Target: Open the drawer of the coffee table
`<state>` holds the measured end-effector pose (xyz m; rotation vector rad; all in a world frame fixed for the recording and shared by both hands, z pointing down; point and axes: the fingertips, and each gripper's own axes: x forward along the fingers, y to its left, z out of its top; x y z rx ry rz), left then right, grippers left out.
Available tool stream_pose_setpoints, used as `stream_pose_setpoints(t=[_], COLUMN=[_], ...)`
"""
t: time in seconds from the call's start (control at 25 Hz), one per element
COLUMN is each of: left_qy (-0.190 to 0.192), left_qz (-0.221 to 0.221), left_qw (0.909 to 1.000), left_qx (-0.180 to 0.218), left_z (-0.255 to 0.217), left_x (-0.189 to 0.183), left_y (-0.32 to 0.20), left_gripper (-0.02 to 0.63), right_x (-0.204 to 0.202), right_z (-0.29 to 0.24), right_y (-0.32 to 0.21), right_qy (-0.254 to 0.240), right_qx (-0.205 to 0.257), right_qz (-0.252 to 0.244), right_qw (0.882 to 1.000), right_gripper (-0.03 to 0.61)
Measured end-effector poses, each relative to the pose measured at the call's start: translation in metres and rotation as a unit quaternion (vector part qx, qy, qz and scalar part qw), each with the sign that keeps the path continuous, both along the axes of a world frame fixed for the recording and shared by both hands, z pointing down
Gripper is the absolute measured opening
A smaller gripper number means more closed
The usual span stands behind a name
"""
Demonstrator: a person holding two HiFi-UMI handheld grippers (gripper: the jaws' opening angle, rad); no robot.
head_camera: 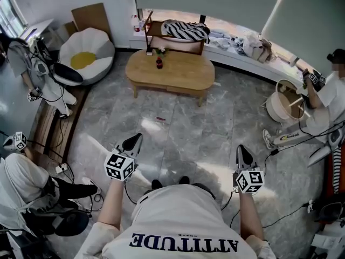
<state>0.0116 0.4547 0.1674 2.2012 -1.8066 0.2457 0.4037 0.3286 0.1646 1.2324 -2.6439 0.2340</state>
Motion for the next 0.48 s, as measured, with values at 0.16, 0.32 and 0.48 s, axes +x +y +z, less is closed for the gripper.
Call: stream_pose_setpoints(t=[0.16,0.32,0.48], left_qy=[0.002,0.002,0.002], left_qz=[-0.004,-0.009,-0.016], left_qw=[1.0,1.0,0.9999], left_qx=[-0.003,-0.001,0.002], left_z=[-0.004,-0.004,-0.004], left_x=[0.013,0.03,0.047], left_y=[-0.006,-0.014,-0.025], left_gripper=[0.02,0.02,0.021], right_x=[0.01,0.023,0.035], right_z=[-0.003,-0.003,-0.004], right_y=[-0.008,-0.02,-0.037], right_qy=[0.004,0.001,-0.001], right_qx=[0.0,0.004,0.01], right_qz=[-0.01,-0.017,-0.029], right_qw=[1.0,1.0,1.0], right_gripper=[0.018,0.019,0.018])
